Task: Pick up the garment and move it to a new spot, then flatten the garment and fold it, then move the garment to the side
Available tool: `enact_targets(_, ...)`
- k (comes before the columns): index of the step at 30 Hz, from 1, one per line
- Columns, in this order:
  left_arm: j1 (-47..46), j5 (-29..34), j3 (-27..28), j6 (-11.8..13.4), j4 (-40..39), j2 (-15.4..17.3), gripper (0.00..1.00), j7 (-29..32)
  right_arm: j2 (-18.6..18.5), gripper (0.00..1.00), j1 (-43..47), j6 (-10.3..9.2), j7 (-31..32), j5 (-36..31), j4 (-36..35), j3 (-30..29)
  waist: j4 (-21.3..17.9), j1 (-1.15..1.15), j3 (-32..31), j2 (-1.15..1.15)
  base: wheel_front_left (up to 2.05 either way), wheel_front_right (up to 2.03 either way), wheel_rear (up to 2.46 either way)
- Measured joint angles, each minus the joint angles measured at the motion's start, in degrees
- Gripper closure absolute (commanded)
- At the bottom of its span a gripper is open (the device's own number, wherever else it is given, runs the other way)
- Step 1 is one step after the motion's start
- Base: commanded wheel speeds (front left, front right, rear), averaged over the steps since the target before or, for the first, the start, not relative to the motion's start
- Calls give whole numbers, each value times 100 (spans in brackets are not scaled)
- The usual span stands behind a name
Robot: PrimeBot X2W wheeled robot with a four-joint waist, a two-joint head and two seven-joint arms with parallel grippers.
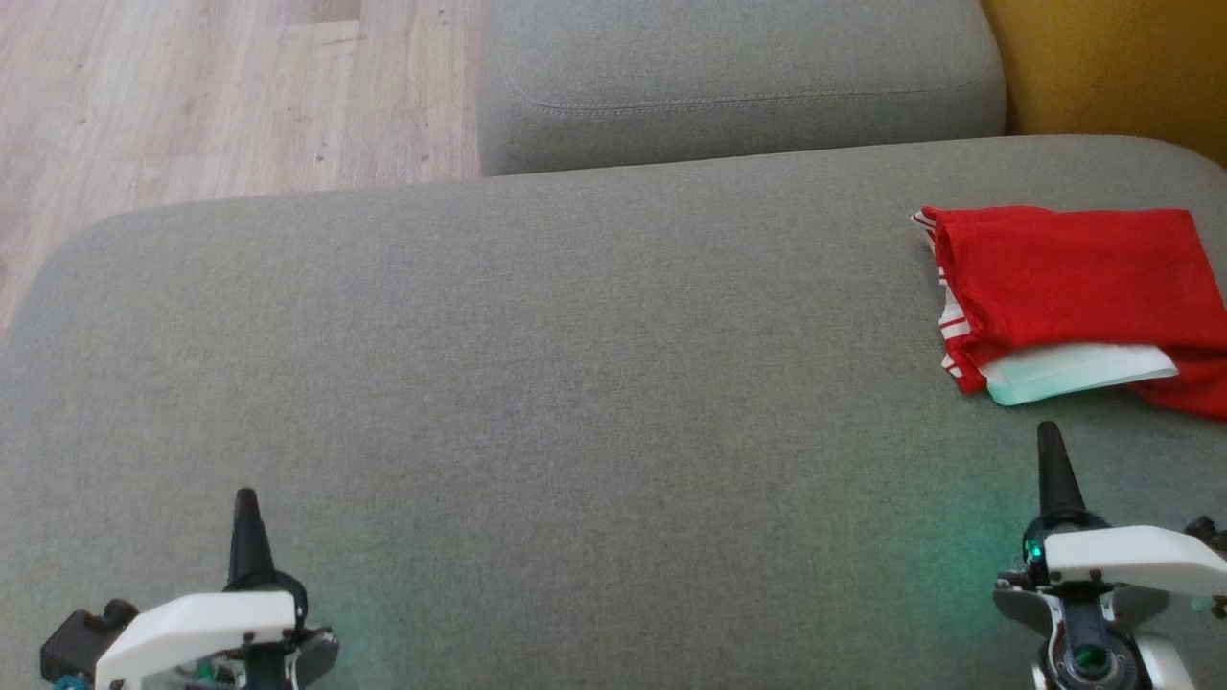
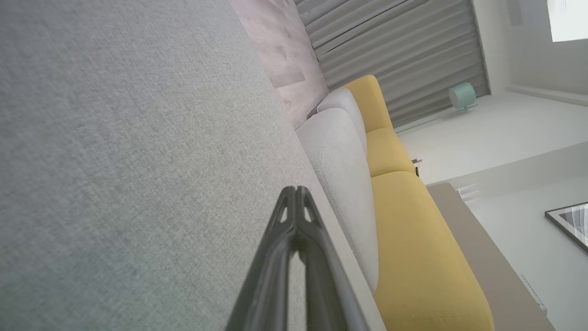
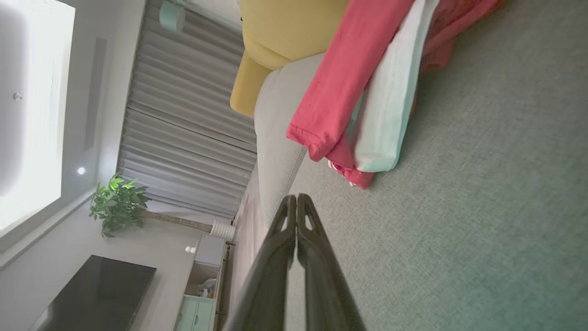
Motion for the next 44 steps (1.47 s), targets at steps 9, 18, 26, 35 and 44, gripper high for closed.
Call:
enact_targets(9,-38,-509,55,-49,1,0,100,131,1,100,-3,0,125,557,-78,-69,6,0,3,0,0,0,0)
enact_targets(18,-99,-1022,124,-101,4,0,100,278,2,100,-4,0,296,1096,-141,-167,11,0,6,0,0,0,0)
enact_targets(26,-146,-1470,197,-146,4,0,100,421,3,100,-4,0,417,1590,-213,-233,15,0,9,0,0,0,0)
enact_targets(35,-204,-1973,246,-202,8,0,100,571,3,100,-7,0,549,2132,-281,-325,21,0,12,0,0,0,0)
enact_targets(44,-263,-2228,278,-247,9,0,100,622,4,100,-8,0,627,2421,-315,-371,23,0,13,0,0,0,0)
